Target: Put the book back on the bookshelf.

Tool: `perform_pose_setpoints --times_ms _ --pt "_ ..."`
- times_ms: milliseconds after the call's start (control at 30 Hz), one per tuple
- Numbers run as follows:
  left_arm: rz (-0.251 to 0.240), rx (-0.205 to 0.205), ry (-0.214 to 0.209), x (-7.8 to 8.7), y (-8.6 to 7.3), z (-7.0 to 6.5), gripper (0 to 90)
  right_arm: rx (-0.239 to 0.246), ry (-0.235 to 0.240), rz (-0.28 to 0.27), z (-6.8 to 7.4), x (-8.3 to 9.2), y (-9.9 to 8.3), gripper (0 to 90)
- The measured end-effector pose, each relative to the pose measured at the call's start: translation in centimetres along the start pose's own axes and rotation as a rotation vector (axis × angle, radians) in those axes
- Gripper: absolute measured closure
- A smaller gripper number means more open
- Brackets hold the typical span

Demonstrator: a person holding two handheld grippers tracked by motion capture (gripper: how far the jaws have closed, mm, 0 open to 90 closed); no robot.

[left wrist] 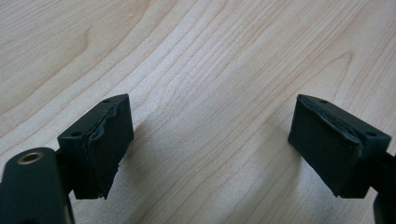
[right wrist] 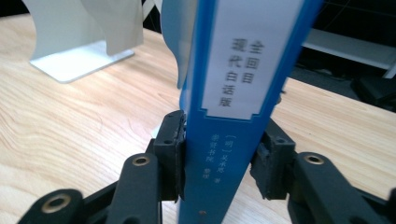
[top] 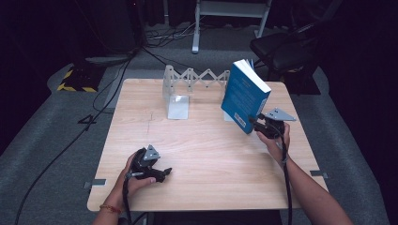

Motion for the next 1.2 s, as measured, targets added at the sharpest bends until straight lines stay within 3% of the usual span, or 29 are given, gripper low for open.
perform_pose_setpoints --times_ms 67,333,667,867,933,1200 --pt "0.0 0.002 0.001 0.0 0.0 0.0 14.2 -0.026 -0.003 0.003 -0.1 -0.2 0.1 60.8" --pt "-0.001 0.002 -0.001 0.0 0.0 0.0 14.1 -0.054 -0.046 -0.003 0.2 -1.3 0.5 61.0" --pt "-0.002 0.001 -0.002 -0.1 0.1 0.0 14.0 -0.07 -0.072 0.017 0.3 -2.9 1.3 60.8" --pt "-0.005 0.001 0.002 -0.1 0.1 0.0 14.1 -0.056 -0.05 0.043 0.2 -2.8 1.3 59.7" --pt "-0.005 0.001 0.001 -0.1 0.1 0.0 14.1 -0.02 -0.039 0.058 0.3 -2.6 1.2 59.1" --pt "-0.005 0.001 0.001 -0.1 0.1 0.0 14.1 0.009 0.036 0.115 0.2 -1.0 1.1 51.3"
Point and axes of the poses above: each handheld gripper's, and its own axes: x roughly backward along the jaws, y roughly out of its top, z roughly to its left, the point moved 9 cm from there along -x, roughly forward along the jaws
